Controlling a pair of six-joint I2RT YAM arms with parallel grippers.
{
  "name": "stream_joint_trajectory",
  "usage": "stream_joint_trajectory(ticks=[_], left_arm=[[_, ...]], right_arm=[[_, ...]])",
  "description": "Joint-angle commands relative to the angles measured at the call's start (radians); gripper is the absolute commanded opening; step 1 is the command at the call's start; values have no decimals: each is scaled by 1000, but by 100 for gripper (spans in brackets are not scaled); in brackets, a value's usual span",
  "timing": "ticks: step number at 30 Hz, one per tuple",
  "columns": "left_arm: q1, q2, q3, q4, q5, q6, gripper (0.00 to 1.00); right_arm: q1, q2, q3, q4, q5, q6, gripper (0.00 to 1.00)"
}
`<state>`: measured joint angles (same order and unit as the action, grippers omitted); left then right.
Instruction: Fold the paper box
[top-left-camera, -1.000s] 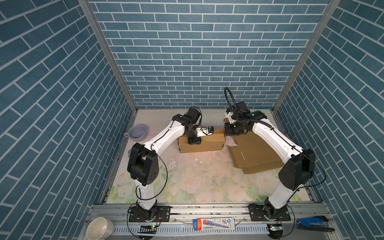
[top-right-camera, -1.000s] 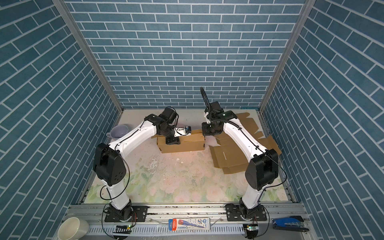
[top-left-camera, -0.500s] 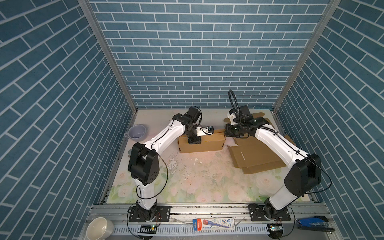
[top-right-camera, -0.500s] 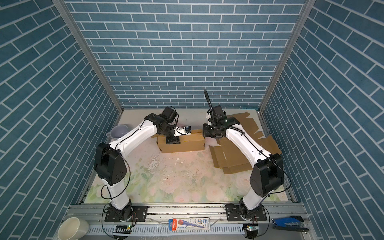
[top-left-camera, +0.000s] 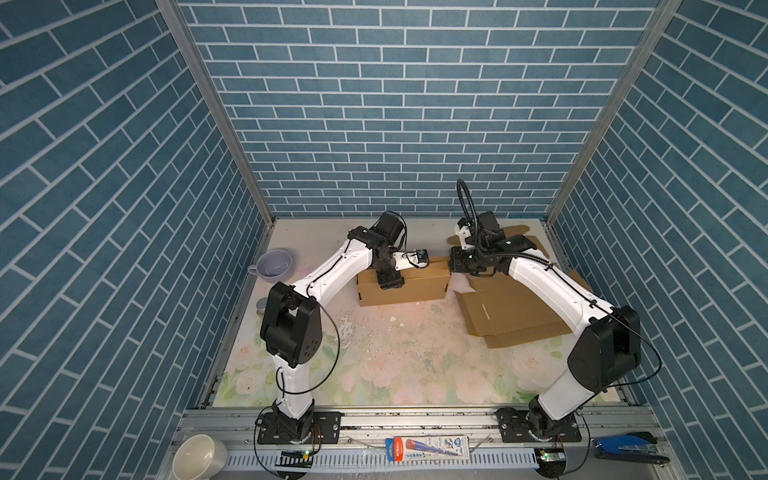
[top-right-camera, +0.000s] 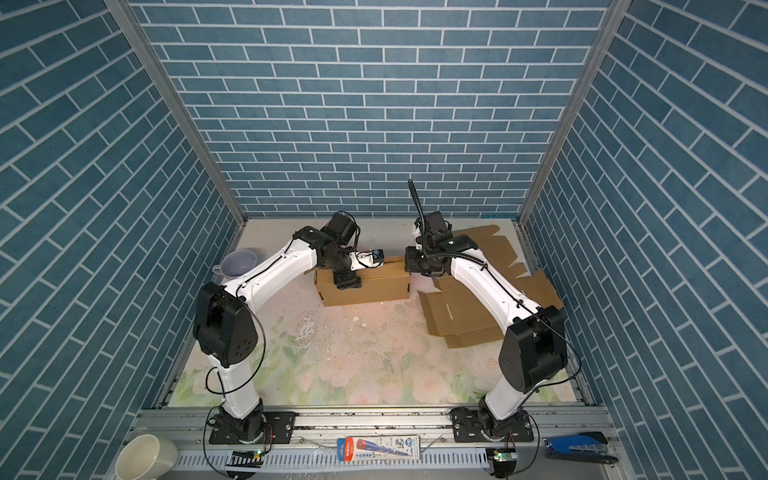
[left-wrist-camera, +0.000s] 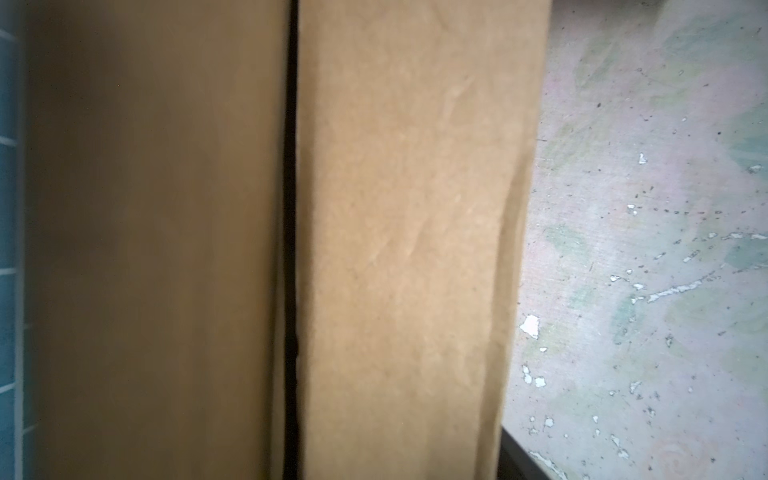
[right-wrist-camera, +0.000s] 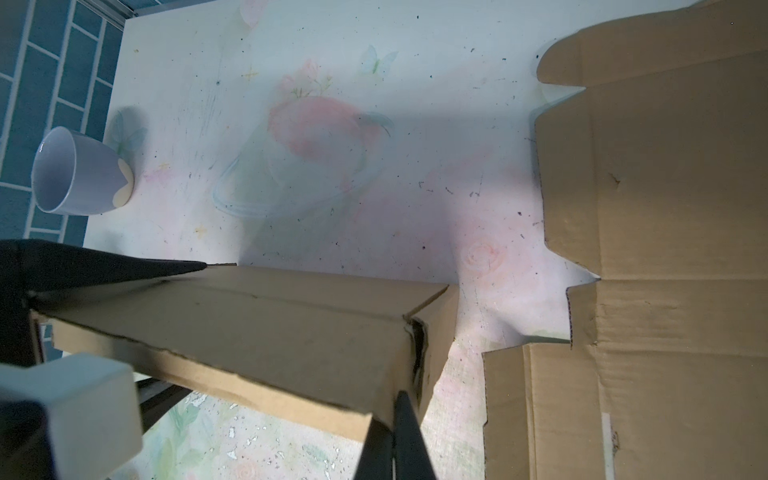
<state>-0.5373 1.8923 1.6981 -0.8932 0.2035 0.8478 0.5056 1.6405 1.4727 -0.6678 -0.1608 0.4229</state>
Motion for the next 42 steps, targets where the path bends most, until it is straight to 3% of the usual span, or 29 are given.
stream_joint_trajectory(ticks=[1,4,9,13,15,17,21,24,30,42], left_arm=[[0,-54,26,-29,-13,-3,80],[0,-109,11,-11,12,-9,88],[0,-230,-62,81,48,-34,90],[19,-330,-130,171,20,-142,90],[51,-380,-168,221,-14,-237,85],[90,-417,-191,225,-29,-357,71],[153,-445,-200,98,-22,-496,58],[203,-494,-265,74,-13,-570,57],[347,-532,-325,46,191,-679,53],[355,-457,-345,74,212,-678,48]], right_arm=[[-1,39,-27,-75,38,36,0],[-1,42,-19,-82,43,39,0],[-1,44,-12,-94,52,40,0],[-1,41,-11,-98,61,46,0],[0,38,-12,-99,65,48,0],[1,35,-16,-96,67,53,0],[1,36,-14,-98,67,59,0],[1,36,-14,-98,67,60,0],[0,45,-14,-97,64,60,0],[2,49,3,-110,58,55,0]])
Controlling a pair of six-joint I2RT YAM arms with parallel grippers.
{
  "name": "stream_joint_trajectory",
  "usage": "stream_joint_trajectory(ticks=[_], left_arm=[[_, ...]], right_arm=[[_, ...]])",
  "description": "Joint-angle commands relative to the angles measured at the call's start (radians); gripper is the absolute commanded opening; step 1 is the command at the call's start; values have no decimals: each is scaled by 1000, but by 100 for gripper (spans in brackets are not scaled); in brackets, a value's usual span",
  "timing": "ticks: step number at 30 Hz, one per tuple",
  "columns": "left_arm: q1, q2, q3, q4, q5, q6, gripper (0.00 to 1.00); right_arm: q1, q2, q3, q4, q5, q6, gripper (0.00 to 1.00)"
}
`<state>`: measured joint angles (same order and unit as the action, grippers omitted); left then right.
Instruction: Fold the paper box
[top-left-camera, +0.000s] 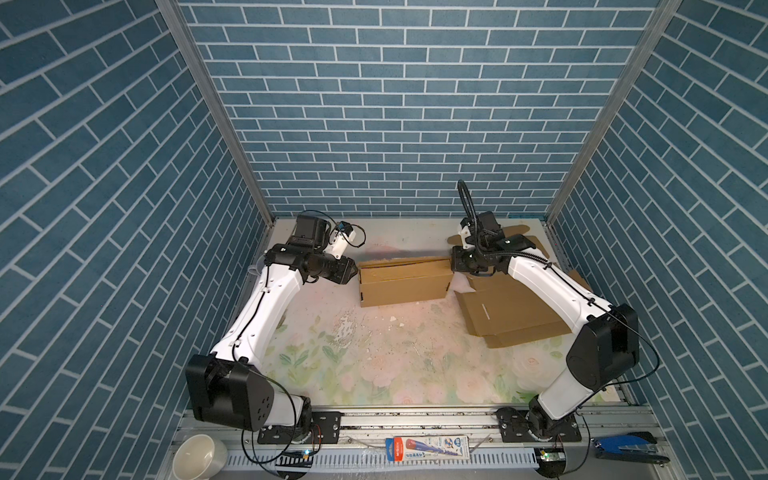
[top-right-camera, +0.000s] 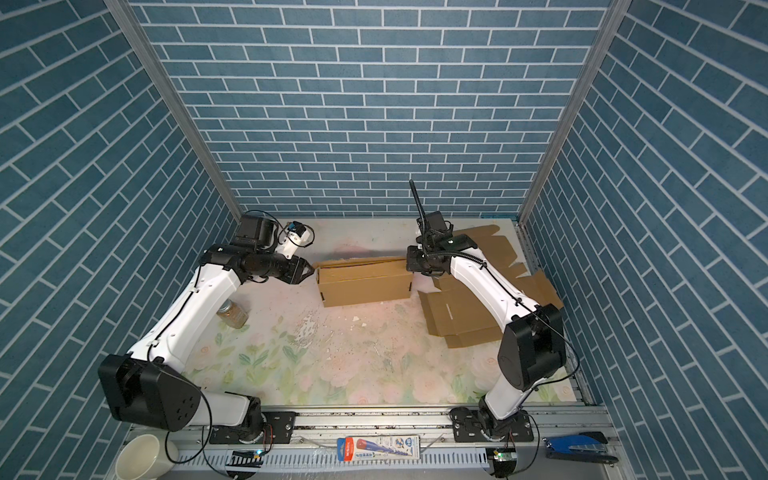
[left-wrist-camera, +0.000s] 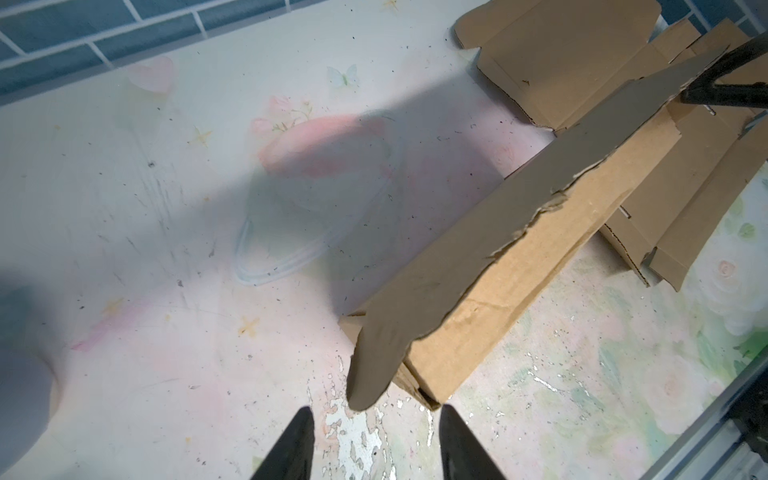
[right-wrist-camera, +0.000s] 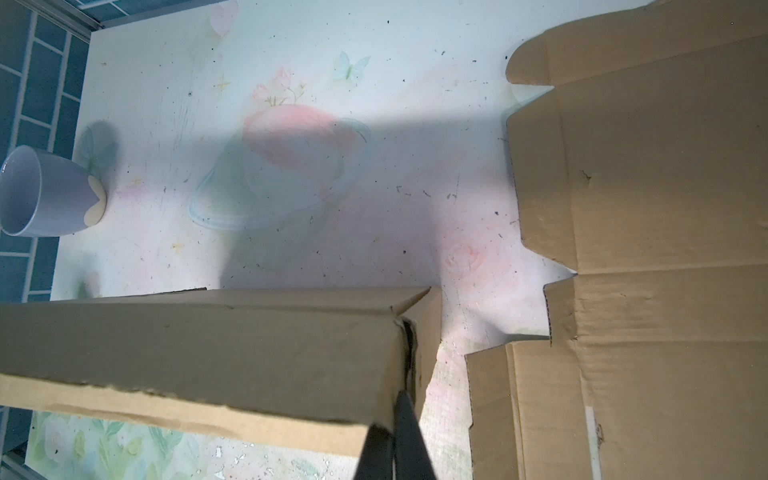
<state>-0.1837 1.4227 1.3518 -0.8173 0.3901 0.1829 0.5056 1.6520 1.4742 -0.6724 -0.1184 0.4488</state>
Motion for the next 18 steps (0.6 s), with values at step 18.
stream_joint_trajectory(ticks=[18], left_arm=[[0,67,10,47,12,3,22]], right_arm=[[2,34,3,-105,8,31,0]])
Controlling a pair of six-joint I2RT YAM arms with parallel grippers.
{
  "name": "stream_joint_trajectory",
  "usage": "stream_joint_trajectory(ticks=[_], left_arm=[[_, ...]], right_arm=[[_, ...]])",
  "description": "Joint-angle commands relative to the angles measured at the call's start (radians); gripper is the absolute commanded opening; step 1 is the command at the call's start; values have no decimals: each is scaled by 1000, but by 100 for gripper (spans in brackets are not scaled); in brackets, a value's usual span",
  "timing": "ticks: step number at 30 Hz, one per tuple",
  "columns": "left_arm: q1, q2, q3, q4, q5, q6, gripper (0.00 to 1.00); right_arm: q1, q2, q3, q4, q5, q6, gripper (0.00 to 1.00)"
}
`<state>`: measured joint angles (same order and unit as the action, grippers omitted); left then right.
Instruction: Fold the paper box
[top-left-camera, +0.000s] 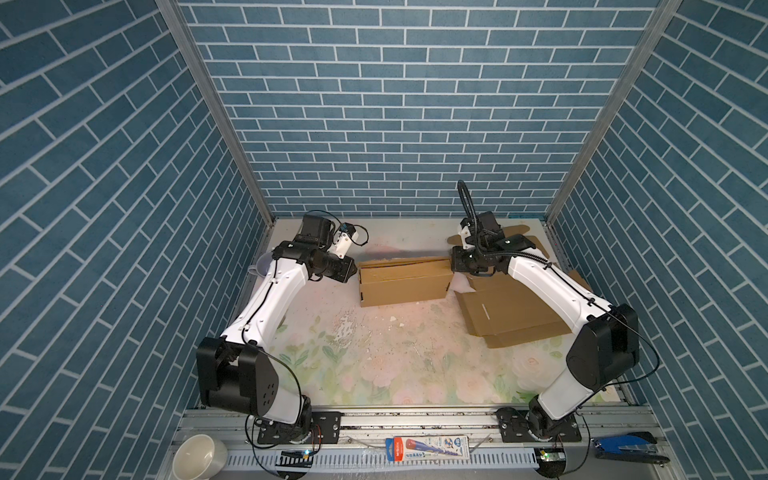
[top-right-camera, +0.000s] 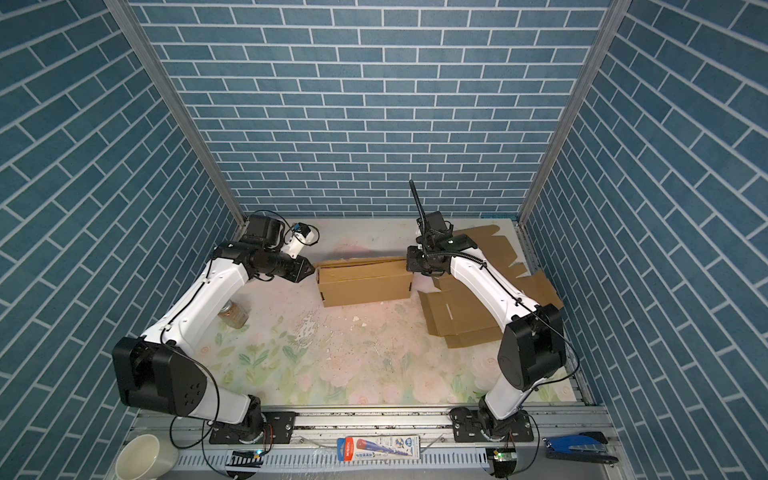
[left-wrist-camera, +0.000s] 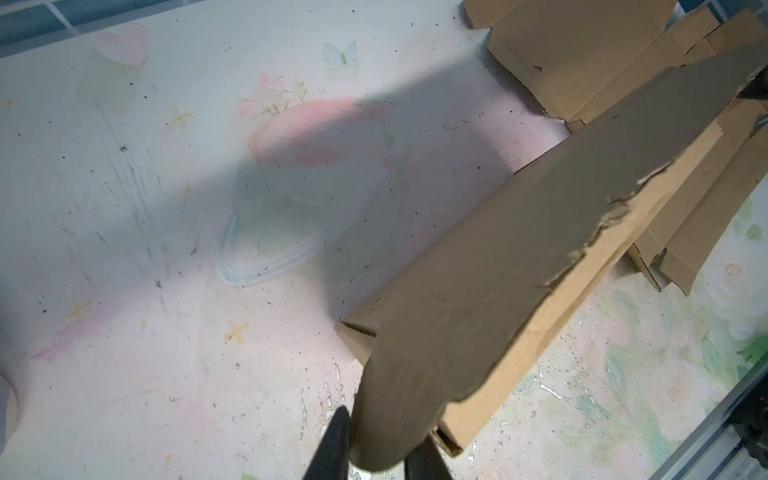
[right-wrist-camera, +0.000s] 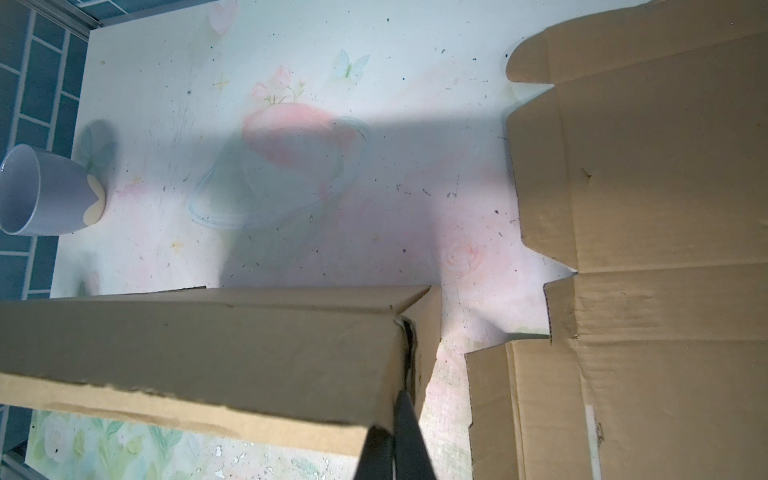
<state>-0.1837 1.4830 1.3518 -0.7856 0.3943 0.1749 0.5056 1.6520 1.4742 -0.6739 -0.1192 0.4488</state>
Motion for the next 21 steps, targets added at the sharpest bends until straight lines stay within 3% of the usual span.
stream_joint_trajectory(ticks=[1,7,21], left_arm=[[-2,9,11,17,12,10,19],[-7,18,36,-8,50,-15,8],[-10,70,81,-81,106,-113,3]], right_arm=[[1,34,2,-104,9,31,0],[5,28,-6,-98,14,41,0],[14,29,-22,-81,21,61,0]])
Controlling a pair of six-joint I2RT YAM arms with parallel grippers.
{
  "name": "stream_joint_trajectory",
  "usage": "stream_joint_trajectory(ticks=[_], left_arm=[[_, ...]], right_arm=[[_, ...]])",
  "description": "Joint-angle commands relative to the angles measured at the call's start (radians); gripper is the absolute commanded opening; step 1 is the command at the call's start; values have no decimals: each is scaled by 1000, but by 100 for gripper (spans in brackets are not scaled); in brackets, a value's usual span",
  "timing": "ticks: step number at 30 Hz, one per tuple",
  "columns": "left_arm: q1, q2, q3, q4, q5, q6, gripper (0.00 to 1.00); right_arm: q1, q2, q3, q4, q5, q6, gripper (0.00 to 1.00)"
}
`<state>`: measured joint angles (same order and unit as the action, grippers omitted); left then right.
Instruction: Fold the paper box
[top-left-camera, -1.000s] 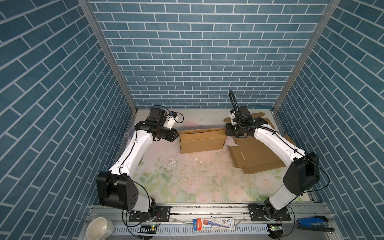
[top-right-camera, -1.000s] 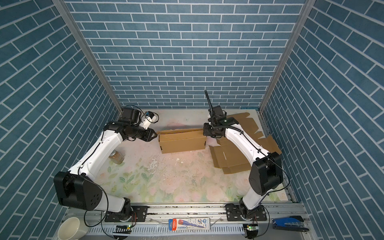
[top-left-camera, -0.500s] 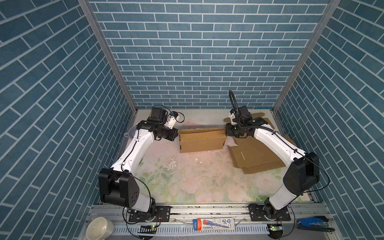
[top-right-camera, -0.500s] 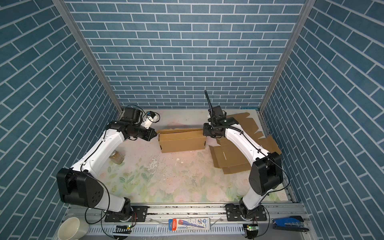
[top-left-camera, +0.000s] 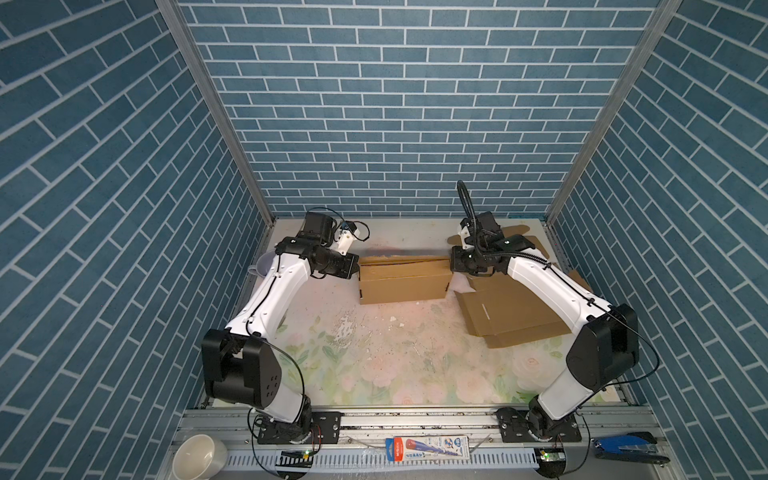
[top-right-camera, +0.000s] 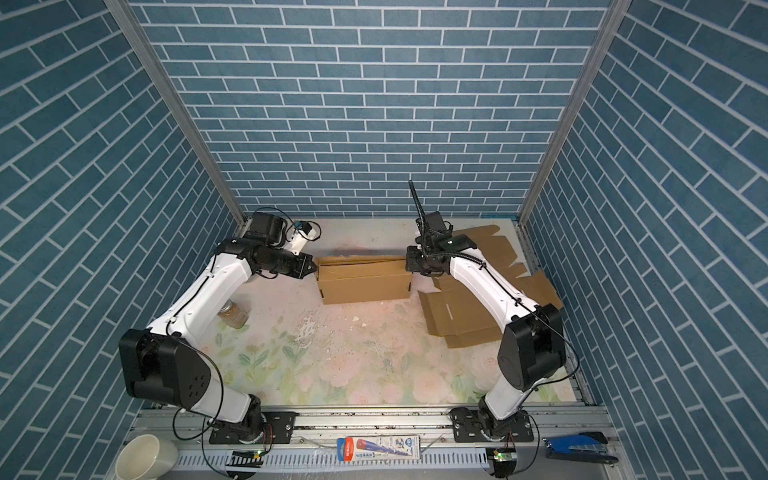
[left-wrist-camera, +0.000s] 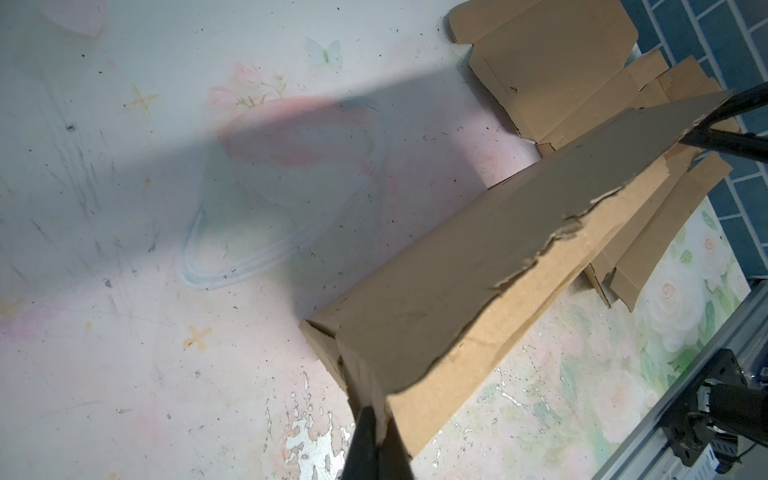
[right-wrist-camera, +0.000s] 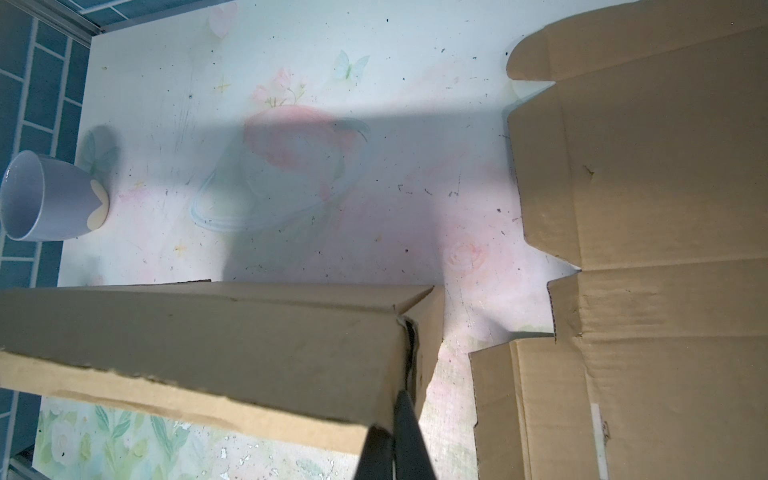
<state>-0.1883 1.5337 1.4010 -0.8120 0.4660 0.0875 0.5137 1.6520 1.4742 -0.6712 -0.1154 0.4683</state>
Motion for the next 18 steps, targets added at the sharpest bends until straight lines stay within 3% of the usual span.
stream_joint_trajectory(ticks=[1,7,18], left_arm=[[-5,23,44,-65,39,-30,3],[-4,35,70,-79,89,-64,3],[-3,49,1,-36,74,-71,3]], right_arm=[[6,30,-22,-84,19,43,0],[8,30,-23,-81,20,44,0],[8,31,-26,-80,19,44,0]])
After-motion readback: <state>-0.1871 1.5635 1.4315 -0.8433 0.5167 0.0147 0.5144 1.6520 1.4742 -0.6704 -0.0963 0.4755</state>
